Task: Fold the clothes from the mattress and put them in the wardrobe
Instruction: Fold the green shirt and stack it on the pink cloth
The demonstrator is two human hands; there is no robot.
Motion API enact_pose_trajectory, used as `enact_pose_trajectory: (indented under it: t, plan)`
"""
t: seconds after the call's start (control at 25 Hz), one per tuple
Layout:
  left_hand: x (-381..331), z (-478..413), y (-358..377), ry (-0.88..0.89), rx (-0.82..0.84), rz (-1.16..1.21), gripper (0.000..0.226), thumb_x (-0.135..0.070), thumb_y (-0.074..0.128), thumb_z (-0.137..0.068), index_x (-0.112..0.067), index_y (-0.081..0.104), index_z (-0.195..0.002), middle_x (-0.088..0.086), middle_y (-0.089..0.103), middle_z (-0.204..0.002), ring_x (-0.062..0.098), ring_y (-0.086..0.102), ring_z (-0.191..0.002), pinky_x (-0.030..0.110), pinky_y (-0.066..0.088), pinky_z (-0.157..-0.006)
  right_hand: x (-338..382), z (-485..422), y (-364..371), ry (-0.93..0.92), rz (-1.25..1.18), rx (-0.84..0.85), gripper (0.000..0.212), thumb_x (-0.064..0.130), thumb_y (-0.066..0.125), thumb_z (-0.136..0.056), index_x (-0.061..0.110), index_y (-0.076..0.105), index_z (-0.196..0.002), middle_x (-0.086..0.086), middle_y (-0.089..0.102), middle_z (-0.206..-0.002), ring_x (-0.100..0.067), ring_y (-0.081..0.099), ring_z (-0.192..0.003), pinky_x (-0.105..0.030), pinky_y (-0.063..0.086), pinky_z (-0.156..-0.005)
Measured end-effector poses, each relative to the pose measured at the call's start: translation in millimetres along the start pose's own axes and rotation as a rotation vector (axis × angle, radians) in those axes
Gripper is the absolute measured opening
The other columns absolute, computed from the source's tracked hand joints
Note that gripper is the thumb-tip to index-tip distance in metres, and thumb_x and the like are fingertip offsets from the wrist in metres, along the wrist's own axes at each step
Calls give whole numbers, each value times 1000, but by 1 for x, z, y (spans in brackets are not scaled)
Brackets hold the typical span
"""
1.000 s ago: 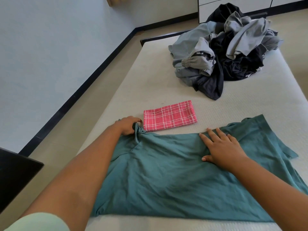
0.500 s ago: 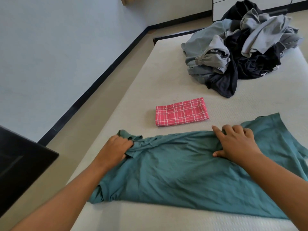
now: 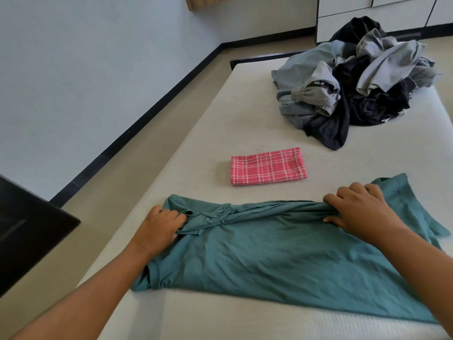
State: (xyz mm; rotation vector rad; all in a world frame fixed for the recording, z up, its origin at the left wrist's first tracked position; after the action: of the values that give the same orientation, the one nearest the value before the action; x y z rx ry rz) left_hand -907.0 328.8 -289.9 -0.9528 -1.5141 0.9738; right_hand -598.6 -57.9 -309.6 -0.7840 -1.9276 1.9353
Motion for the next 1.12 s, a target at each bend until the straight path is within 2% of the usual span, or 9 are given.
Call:
enact_pose_trajectory:
  t: [0.08, 0.2, 0.32, 0.52, 0.68, 0.8, 0.92, 1.0, 1.12]
  plan:
    - [4, 6, -1, -64, 35, -38, 21, -29, 77, -69, -18, 65, -83, 1, 60, -81, 27, 58, -73, 38, 38, -68, -5, 7, 3, -46, -2, -93, 29, 46, 81, -75, 30, 70, -96, 4, 62, -88, -23, 56, -85, -43, 43, -82]
    - [10, 18, -6, -221, 115, -96, 30, -31, 84, -64, -13, 72, -86, 8, 67, -114, 32, 63, -106, 46, 39, -80, -8, 19, 0, -168, -15, -177, 26, 31, 84, -67, 26, 69, -87, 2, 65, -91, -25, 63, -90, -44, 41, -89]
    - [14, 24, -6, -360, 91, -31, 30, -33, 53, -78, -13, 75, -83, 9, 66, -130, 30, 60, -125, 48, 37, -91, -18, 29, -2, -205, -7, -167, 27, 30, 83, -67, 27, 62, -84, 8, 61, -73, -21, 64, -73, -43, 41, -90]
    - [26, 28, -12, -430, -49, 171, 16, -16, 63, -82, -4, 72, -88, 14, 69, -124, 35, 65, -115, 52, 42, -94, -48, 52, -10, -150, 27, -119, 30, 21, 87, -65, 29, 64, -82, 9, 54, -61, -18, 58, -53, -40, 36, -79]
    - [24, 57, -22, -393, -56, 332, 29, 4, 85, -72, -4, 69, -94, 8, 68, -95, 31, 65, -82, 38, 52, -70, -47, 89, -11, -167, 33, -122, 26, 20, 84, -66, 28, 66, -84, 6, 56, -74, -21, 56, -61, -40, 38, -73]
    - [21, 83, -16, -263, 264, 315, 46, -5, 81, -75, -33, 46, -81, -8, 54, -85, 17, 55, -75, 22, 37, -63, -43, 113, -5, -180, 83, -71, 21, 31, 75, -69, 28, 68, -88, 4, 64, -85, -23, 60, -73, -41, 38, -72]
    - [13, 74, -35, -289, 606, 123, 17, -35, 57, -89, -42, 41, -92, -16, 56, -96, 8, 54, -86, 26, 32, -77, -36, 119, -19, -89, 107, 29, 44, 67, 41, -87, 34, 68, -84, 10, 64, -77, -16, 57, -73, -37, 35, -71]
    - [3, 48, -56, -298, 654, 9, 17, -48, 48, -89, -40, 48, -104, -17, 60, -94, 6, 55, -86, 30, 29, -82, -23, 111, -39, -2, 123, 81, 69, 78, 17, -90, 32, 67, -77, 10, 62, -69, -13, 52, -73, -35, 34, -71]
    - [-25, 4, -69, -235, 471, 90, 44, -58, 43, -87, -36, 55, -123, -15, 64, -115, 11, 57, -101, 34, 39, -90, 13, 95, -49, 17, 60, -33, 70, 69, 18, -92, 27, 72, -78, 3, 66, -72, -20, 58, -74, -38, 41, -69]
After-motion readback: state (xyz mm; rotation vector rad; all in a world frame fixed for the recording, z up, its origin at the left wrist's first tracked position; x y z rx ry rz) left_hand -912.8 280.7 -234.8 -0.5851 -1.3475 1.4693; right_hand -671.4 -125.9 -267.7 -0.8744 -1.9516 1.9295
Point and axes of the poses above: each hand's wrist, its own z-axis away from the middle knuckle, its own y-axis out of the palm, x = y × z, the point moved 1 cm from there along -z, towards the middle knuckle
